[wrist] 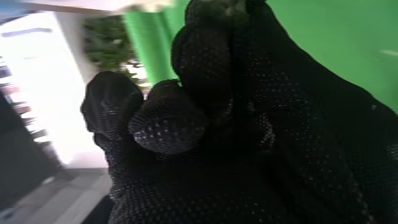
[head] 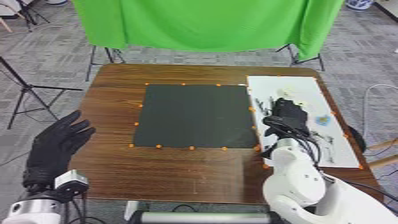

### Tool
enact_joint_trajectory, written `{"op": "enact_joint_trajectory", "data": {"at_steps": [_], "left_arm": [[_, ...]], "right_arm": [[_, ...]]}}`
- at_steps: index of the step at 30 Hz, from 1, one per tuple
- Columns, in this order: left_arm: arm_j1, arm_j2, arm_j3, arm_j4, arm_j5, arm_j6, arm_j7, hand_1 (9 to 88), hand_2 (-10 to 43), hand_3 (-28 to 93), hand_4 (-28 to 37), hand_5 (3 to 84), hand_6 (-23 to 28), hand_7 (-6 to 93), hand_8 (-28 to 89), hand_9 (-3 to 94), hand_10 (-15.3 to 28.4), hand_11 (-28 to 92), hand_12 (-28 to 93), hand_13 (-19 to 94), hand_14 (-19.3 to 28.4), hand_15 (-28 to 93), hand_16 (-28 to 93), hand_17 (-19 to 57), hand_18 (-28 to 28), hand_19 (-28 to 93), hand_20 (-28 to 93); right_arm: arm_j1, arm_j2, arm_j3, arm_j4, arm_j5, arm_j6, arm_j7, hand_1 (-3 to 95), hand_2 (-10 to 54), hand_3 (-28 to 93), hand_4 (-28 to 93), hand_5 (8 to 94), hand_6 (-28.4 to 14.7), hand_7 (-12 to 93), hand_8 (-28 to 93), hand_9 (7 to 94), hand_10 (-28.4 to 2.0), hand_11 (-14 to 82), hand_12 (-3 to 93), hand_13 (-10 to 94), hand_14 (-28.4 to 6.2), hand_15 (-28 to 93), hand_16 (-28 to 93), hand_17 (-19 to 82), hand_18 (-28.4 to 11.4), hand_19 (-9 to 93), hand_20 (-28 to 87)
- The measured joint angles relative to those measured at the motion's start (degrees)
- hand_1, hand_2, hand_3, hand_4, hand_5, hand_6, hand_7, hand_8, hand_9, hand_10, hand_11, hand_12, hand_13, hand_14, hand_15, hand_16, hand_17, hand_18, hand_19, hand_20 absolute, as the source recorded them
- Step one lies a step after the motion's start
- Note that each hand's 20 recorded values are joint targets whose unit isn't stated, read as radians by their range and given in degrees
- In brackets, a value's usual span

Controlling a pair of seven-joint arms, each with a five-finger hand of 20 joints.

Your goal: Arrange flowers

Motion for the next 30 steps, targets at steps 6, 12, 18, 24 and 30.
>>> {"op": "enact_joint_trajectory", "data": {"at_steps": [6, 12, 18, 24, 30], "left_arm": [[2.52, 0.55, -0.81, -0.16, -0.01, 0.42, -0.01, 24.6, 3.8, 83, -20.3, 42.0, 11.2, 14.6, -10, 39.2, 20.1, 27, 10, 29, 26.6, 49, -9, -6.2, 23.4, 60, -5], [2.84, 1.24, -1.21, -0.23, -0.22, 1.31, 0.82, 24.6, 3.8, 83, -20.2, 42.0, 11.1, 14.7, -10, 39.2, 20.1, 27, 10, 29, 26.7, 49, -9, -6.2, 23.4, 60, -5], [1.51, 2.48, -0.93, -0.13, -0.45, 1.67, 1.24, 24.6, 3.9, 83, -20.1, 41.9, 11.1, 14.7, -10, 39.2, 20.1, 27, 10, 29, 26.7, 49, -9, -6.2, 23.4, 60, -5], [-3.26, 3.19, 1.51, 1.17, -0.26, 0.70, 0.33, 24.5, 3.8, 83, -20.1, 42.0, 11.2, 14.8, -10, 39.2, 20.1, 27, 10, 29, 26.6, 49, -9, -6.3, 23.4, 60, -5], [-6.49, 3.49, 2.12, 2.26, -0.27, -0.25, 0.48, 24.6, 3.9, 83, -20.2, 42.0, 11.1, 14.9, -10, 39.3, 20.2, 27, 10, 29, 26.6, 49, -9, -6.3, 23.4, 60, -5]], "right_arm": [[7.86, -6.77, -2.96, 3.23, 3.61, -1.83, -6.79, 48.4, -9.5, 90, -28, 82.0, -4.5, 36, 25, 80.8, -14.7, 53.9, 33.6, 80, -9.1, 84, 18, 52, -26.1, 93, 68], [15.04, -15.01, -5.47, 10.06, 9.52, -7.23, -14.90, 48.4, -9.5, 90, -28, 81.9, -4.4, 36, 25, 80.8, -14.7, 53.9, 33.5, 80, -9.2, 84, 18, 52, -26.1, 93, 68], [17.47, -24.14, -4.47, 15.17, 13.74, -10.96, -17.36, 48.4, -9.5, 90, -28, 81.8, -4.4, 36, 25, 80.7, -14.7, 53.9, 33.4, 80, -9.3, 84, 18, 52, -26.2, 93, 68], [18.43, -29.46, -6.00, 18.38, 21.15, -11.33, -16.45, 48.4, -9.5, 90, -28, 81.8, -4.4, 37, 25, 80.7, -14.8, 54.1, 33.3, 80, -9.3, 84, 18, 51, -26.2, 93, 68], [20.86, -30.89, -11.80, 23.19, 21.92, -11.29, -15.00, 48.2, -9.1, 89, -28, 81.7, -4.2, 37, 24, 80.6, -14.8, 54.4, 32.8, 80, -9.5, 84, 18, 51, -26.3, 93, 68]]}}
